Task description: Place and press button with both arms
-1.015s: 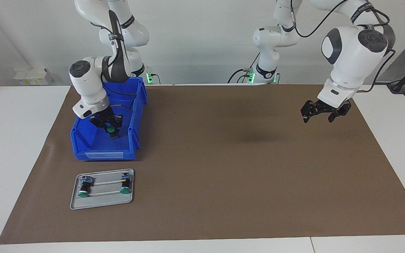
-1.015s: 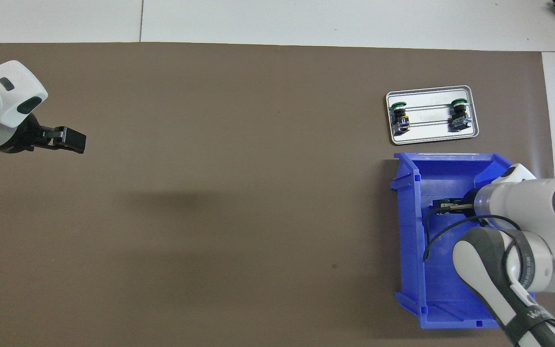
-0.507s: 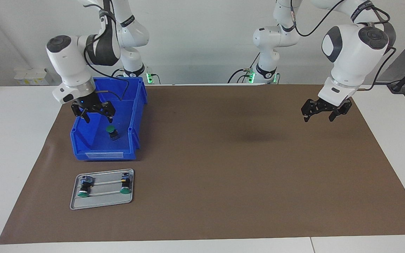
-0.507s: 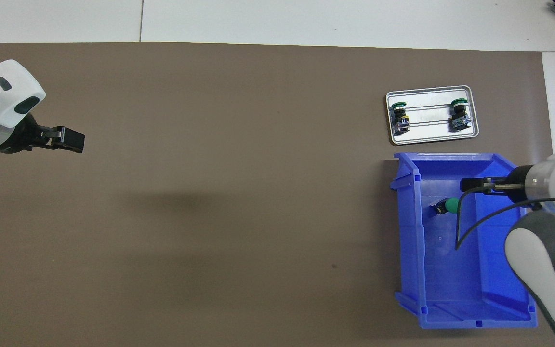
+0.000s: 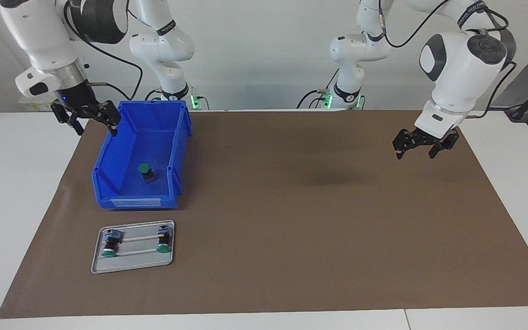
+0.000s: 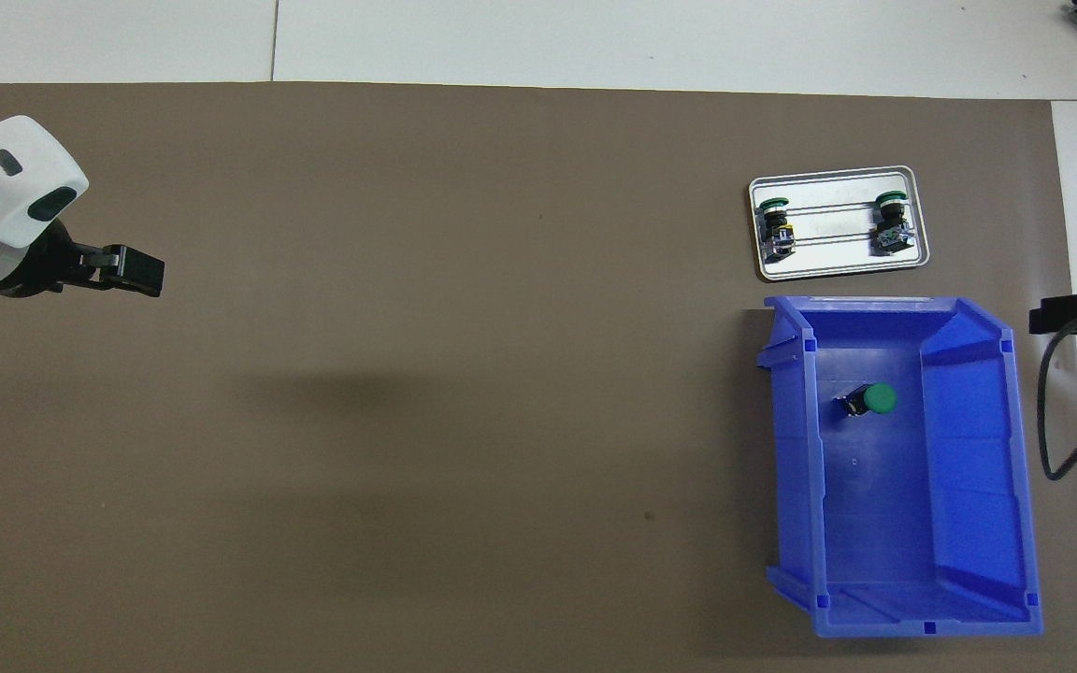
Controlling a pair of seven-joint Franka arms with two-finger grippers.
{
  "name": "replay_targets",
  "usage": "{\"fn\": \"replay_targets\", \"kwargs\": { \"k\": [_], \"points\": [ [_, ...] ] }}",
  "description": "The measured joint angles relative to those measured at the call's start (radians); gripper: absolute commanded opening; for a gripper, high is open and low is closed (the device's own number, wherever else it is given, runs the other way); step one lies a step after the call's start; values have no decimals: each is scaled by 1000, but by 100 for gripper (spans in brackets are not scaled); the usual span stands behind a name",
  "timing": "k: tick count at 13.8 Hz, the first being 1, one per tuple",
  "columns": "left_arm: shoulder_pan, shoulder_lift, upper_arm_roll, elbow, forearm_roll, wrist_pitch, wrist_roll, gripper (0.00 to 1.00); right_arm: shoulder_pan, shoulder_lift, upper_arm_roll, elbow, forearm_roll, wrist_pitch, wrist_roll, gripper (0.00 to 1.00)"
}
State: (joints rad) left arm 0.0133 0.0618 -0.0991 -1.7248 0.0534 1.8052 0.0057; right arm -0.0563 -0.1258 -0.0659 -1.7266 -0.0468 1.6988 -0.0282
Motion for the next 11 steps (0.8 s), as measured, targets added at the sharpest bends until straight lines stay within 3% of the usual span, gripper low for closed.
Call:
{"fn": "replay_targets", "kwargs": {
  "k": [3,11],
  "points": [
    [0,0,0,0,0,0,0,100,-17,63,0,135,1,-73,21,100],
    [0,-8,0,0,0,1,0,100,-2,98,4,148,6,-102,75,100]
  ]
}}
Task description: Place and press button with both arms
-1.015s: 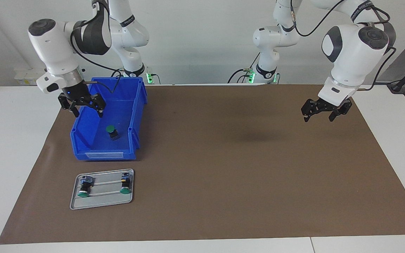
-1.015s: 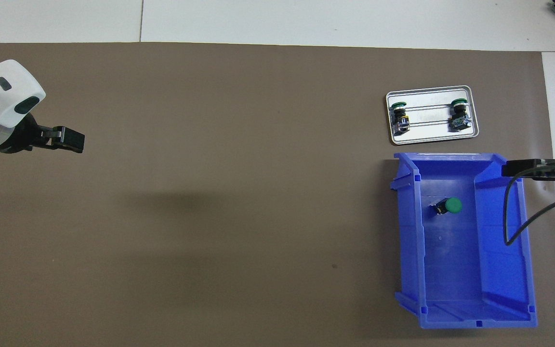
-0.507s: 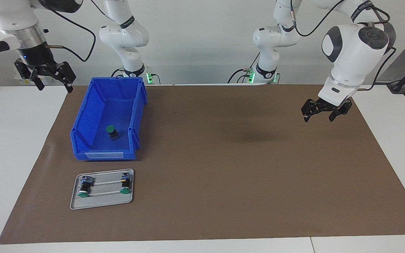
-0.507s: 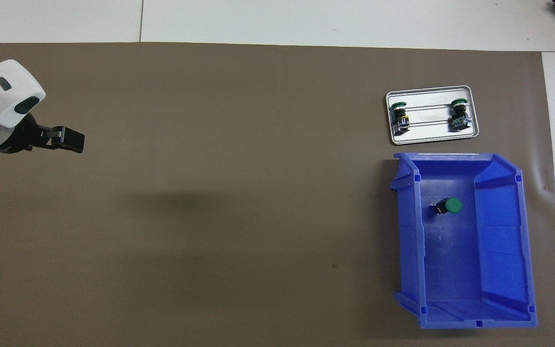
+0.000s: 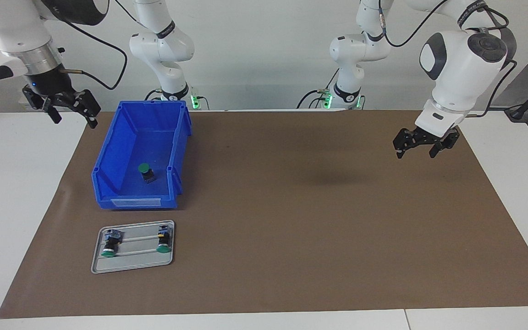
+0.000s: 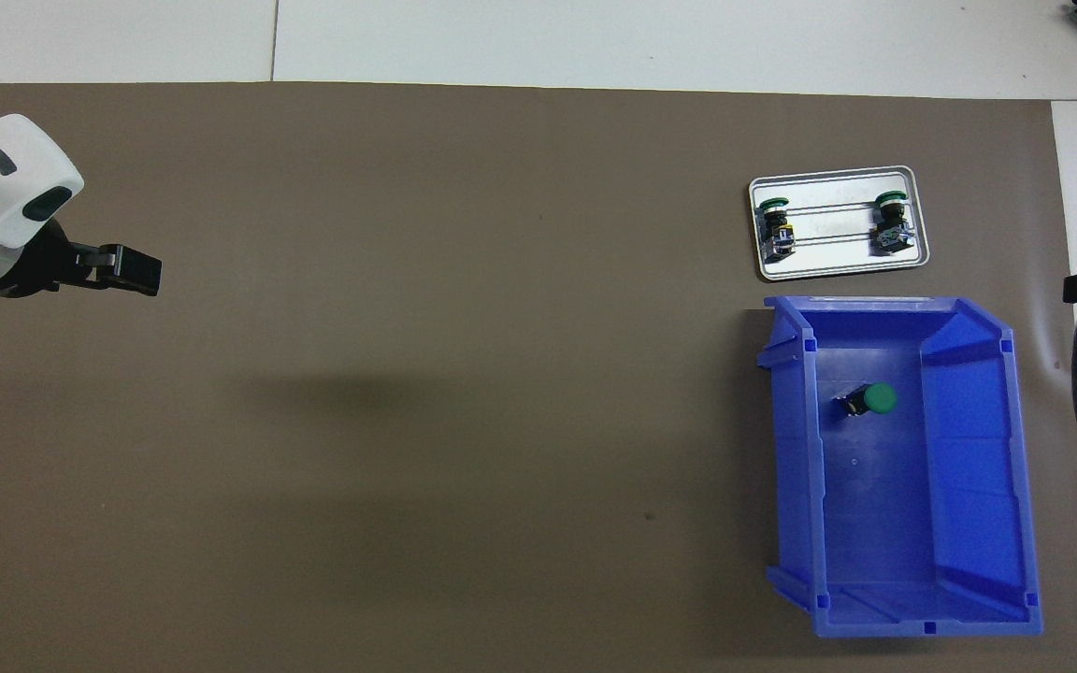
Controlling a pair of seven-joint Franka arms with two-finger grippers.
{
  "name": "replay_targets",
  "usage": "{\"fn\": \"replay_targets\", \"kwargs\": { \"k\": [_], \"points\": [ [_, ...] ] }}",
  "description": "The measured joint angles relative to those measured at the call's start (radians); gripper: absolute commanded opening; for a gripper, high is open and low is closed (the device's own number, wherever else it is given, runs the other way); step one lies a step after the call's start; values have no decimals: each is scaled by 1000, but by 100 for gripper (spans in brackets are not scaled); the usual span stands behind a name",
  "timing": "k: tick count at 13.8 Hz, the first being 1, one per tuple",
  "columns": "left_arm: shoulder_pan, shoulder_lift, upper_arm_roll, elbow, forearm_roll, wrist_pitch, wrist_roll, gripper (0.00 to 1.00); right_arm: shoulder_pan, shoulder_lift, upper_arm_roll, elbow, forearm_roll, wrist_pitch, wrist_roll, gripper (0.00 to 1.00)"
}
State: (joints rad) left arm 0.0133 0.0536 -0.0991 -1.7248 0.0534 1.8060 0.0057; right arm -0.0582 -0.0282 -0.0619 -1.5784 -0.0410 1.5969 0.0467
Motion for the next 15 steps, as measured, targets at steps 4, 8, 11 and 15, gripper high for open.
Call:
{"fn": "replay_targets", "kwargs": {
  "k": [4,8,11,15],
  "points": [
    [0,-3,0,0,0,0,0,100,54,0,-30,-4,-9,-9,-12,100],
    [0,-6,0,0,0,0,0,100,95,1,-93,1,-11,-35,-24,100],
    [0,-7,0,0,0,0,0,100,101,0,-93,-1,-11,-52,-31,100],
    [0,-8,0,0,0,0,0,100,113,-1,-92,-22,-11,-30,-36,100]
  ]
}}
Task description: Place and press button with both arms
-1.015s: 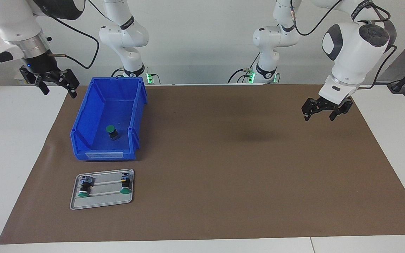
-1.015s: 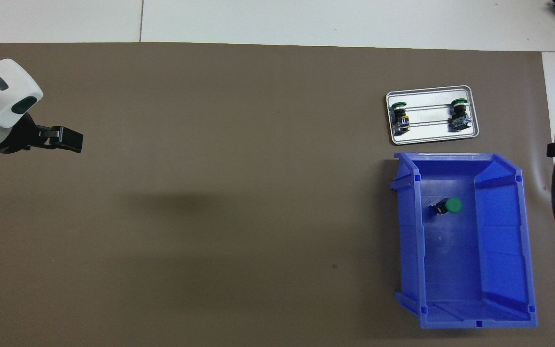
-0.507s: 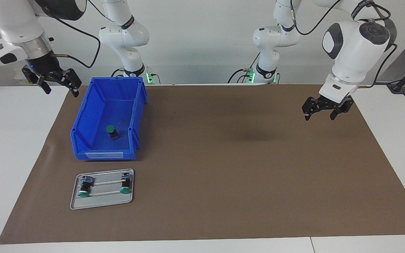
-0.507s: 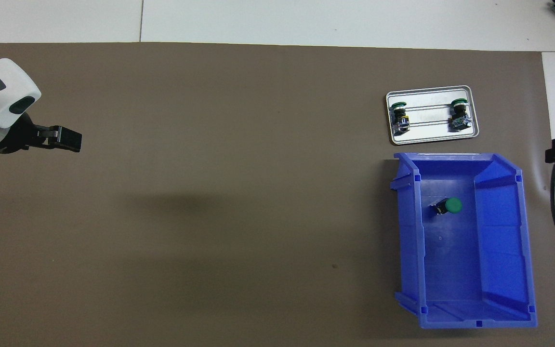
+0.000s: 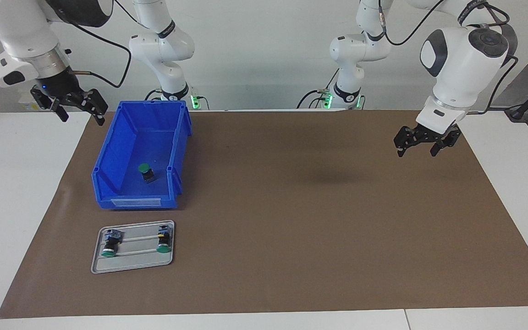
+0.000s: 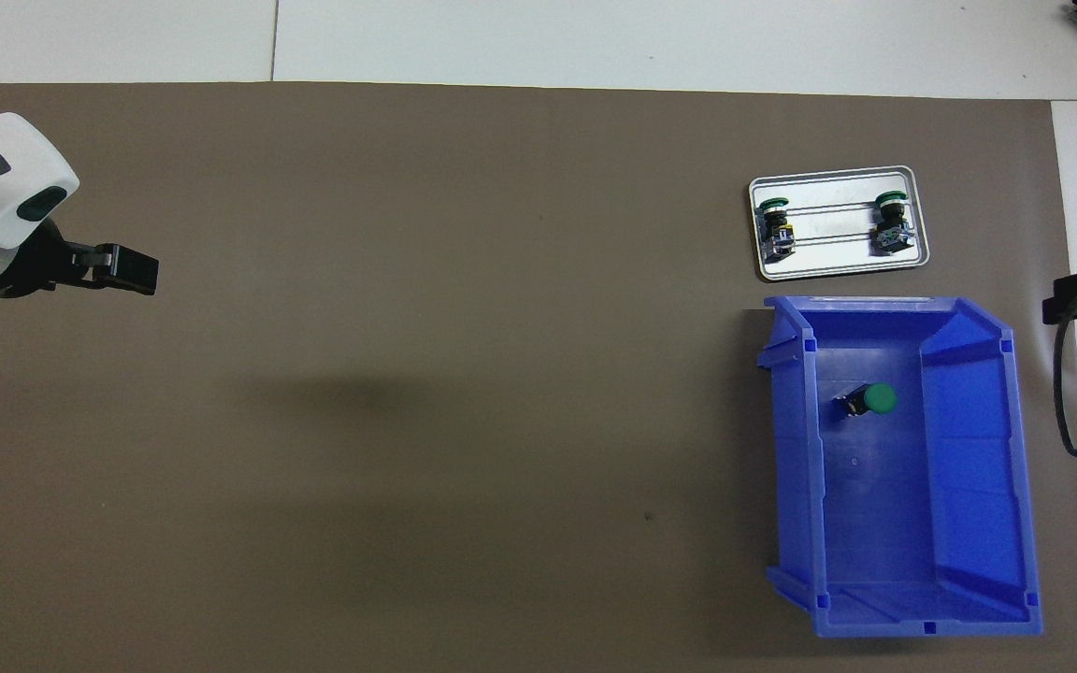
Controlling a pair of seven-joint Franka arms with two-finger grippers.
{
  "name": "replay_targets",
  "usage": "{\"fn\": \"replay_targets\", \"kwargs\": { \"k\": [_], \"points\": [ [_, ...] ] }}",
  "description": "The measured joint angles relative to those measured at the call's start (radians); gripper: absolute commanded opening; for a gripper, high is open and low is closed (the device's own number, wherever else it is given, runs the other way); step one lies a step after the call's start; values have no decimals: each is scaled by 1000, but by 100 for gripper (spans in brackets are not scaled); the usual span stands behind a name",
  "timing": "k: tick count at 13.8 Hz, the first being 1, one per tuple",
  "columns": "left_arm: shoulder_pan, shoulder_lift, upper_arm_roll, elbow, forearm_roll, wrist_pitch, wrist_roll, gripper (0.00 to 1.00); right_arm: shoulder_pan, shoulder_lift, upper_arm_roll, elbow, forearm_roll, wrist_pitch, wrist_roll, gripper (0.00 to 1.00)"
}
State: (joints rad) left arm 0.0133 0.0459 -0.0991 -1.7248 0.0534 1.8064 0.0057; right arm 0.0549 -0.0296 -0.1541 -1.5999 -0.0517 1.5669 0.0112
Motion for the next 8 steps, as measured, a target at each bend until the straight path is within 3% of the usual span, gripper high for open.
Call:
{"fn": "replay_targets", "kwargs": {
  "k": [8],
  "points": [
    [0,-2,0,0,0,0,0,100,47,-5,1,-1,1,1,0,100]
  ]
}}
